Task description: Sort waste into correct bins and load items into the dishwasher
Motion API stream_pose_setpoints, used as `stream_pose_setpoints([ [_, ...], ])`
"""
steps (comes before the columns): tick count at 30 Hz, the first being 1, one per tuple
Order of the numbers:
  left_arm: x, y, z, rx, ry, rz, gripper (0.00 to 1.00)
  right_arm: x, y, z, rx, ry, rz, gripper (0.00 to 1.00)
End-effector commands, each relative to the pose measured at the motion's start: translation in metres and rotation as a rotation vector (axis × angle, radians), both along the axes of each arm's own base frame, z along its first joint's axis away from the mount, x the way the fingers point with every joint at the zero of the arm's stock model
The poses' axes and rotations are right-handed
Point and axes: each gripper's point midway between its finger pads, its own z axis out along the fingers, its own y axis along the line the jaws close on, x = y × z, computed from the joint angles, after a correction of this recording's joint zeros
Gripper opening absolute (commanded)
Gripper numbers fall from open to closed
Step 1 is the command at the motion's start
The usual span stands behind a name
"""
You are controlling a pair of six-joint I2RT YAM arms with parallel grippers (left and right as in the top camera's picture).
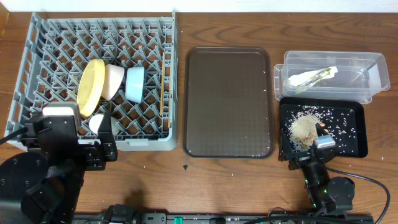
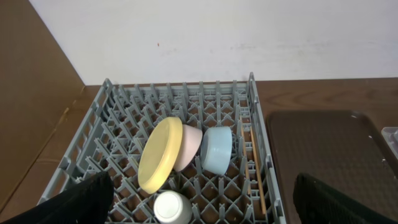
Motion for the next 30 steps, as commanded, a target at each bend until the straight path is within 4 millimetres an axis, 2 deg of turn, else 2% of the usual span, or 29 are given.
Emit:
stream_pose_setpoints([
  [1, -0.001, -0.002, 0.004, -0.013, -0.012, -0.009, 0.93, 0.0, -0.003, -0.001, -0.012, 0.0, -0.013, 0.99],
  [8, -0.005, 0.002, -0.019, 0.002, 0.057, 0.009, 0.93, 0.0, -0.003, -0.001, -0.012, 0.0, -0.013, 0.99],
  [13, 0.013, 0.012, -0.034, -0.092, -0.036, 0.1, 0.93, 0.0, -0.003, -0.001, -0.012, 0.0, -0.013, 0.99],
  [18, 0.022, 0.017, -0.068, -0.156, -0.124, 0.138, 0.93, 0.0, -0.003, -0.001, -0.012, 0.0, -0.013, 0.99],
  [30, 0.023, 0.024, -0.156, -0.237, -0.295, 0.186, 0.93, 0.0, -0.003, -0.001, -0.012, 0.0, -0.013, 0.99],
])
